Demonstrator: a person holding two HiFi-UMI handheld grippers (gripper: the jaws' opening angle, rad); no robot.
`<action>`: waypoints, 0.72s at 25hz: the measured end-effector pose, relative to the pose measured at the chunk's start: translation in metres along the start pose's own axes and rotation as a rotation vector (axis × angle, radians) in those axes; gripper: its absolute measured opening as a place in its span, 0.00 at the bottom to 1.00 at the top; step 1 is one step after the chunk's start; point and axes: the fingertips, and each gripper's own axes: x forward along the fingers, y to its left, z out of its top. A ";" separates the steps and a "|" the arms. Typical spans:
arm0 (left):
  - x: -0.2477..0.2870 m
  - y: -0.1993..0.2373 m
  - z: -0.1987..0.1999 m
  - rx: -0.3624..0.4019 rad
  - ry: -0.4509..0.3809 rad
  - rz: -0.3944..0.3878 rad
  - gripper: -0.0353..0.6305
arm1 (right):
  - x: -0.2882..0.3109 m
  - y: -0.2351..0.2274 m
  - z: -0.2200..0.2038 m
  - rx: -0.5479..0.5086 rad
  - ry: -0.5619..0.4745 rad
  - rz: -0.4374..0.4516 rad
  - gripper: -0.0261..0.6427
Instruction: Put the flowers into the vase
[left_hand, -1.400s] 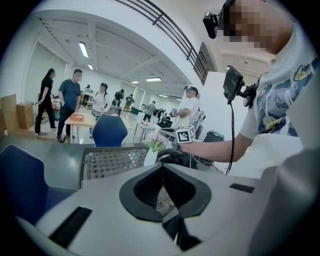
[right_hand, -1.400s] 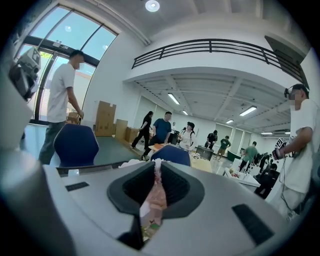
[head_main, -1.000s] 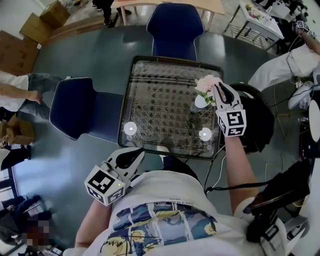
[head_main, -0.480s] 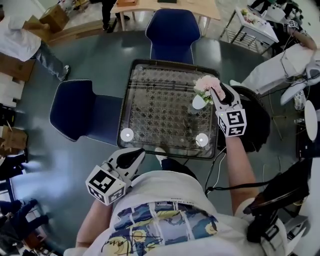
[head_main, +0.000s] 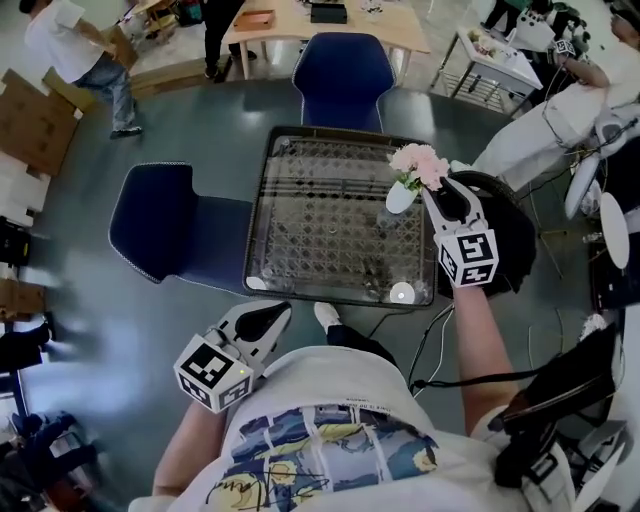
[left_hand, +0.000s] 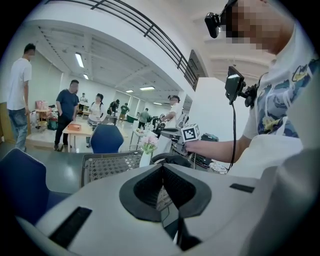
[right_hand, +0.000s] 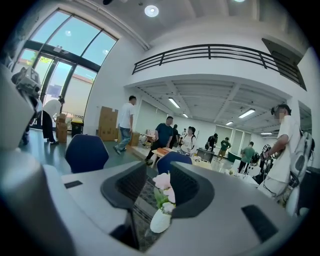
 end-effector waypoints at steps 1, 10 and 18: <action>-0.005 -0.003 -0.003 0.004 -0.002 -0.003 0.07 | -0.008 0.011 0.002 -0.002 0.005 0.009 0.26; -0.067 -0.049 -0.053 0.002 0.007 -0.033 0.07 | -0.106 0.178 -0.014 0.154 0.111 0.246 0.11; -0.107 -0.082 -0.098 -0.032 0.039 -0.090 0.07 | -0.196 0.330 -0.022 0.257 0.190 0.459 0.06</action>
